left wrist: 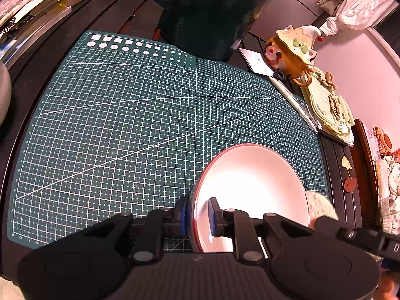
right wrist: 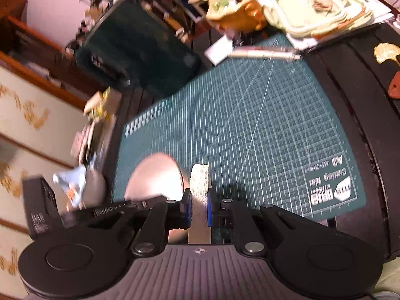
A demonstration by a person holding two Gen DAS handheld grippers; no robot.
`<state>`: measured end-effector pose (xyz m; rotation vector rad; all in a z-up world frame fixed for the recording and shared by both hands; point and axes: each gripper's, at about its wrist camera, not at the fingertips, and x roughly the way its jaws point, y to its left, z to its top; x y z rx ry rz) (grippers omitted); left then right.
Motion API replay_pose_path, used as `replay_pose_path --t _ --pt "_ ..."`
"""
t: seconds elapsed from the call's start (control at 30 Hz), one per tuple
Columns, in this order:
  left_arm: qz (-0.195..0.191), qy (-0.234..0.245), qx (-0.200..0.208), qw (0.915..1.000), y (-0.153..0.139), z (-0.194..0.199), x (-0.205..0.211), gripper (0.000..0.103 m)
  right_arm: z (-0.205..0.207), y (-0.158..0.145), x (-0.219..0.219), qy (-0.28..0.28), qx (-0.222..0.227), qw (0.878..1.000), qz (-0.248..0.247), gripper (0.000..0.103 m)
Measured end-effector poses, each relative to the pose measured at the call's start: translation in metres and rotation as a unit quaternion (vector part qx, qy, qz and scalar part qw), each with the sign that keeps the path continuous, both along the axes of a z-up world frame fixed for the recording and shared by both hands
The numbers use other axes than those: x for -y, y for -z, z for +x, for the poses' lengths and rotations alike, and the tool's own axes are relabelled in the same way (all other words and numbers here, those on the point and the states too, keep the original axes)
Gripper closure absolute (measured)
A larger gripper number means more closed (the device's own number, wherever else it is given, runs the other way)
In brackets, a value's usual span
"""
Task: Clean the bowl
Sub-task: 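Scrub the bowl's outer wall with the right gripper's sponge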
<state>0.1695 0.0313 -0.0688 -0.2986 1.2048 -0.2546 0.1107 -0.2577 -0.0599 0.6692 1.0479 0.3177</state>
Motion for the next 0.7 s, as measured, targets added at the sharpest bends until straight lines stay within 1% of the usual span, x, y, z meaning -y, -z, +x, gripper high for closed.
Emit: replay_pose_path --t 0.03,0.07,0.13,0.23,0.27,0.33,0.4,0.47,0.53,0.63,0.7 --pt "0.000 0.000 0.000 1.0000 0.000 0.000 0.000 0.088 0.001 -0.002 0.001 0.004 0.005 1.000 0.002 0.092" --pt "0.000 0.000 0.000 1.0000 0.000 0.000 0.000 0.088 0.002 -0.007 0.006 0.019 0.018 1.000 0.012 0.092" --pt "-0.001 -0.001 -0.001 1.0000 0.000 0.000 0.000 0.088 0.003 -0.010 0.011 0.028 0.026 0.999 0.025 0.092" --pt "-0.001 -0.001 -0.001 1.0000 0.000 0.000 0.000 0.088 0.000 -0.006 0.009 0.018 0.017 1.000 0.016 0.092" --pt "0.000 -0.001 -0.001 1.0000 0.000 0.000 0.000 0.088 -0.003 -0.001 0.004 -0.003 0.003 1.000 0.005 0.092" --pt "0.001 -0.001 0.000 1.0000 0.000 -0.001 0.001 0.088 -0.004 0.001 -0.002 -0.016 0.000 1.000 -0.002 0.092" --pt "0.002 -0.001 0.001 1.0000 0.000 -0.002 0.001 0.088 -0.003 0.000 -0.002 -0.013 0.004 1.000 -0.003 0.092" --pt "0.002 -0.001 0.001 1.0000 0.000 -0.002 0.001 0.088 0.004 -0.006 0.003 0.013 0.019 1.000 0.011 0.092" --pt "0.000 -0.003 -0.001 1.0000 0.000 -0.002 0.000 0.088 0.009 -0.005 0.003 0.007 0.024 1.000 0.016 0.092" --pt "0.000 -0.004 -0.001 1.0000 0.000 -0.002 0.000 0.088 0.007 -0.002 0.002 -0.005 0.022 1.000 0.010 0.092" --pt "0.002 -0.004 0.002 1.0000 0.000 -0.002 0.001 0.088 0.001 -0.001 0.001 -0.029 0.017 0.999 0.009 0.092"
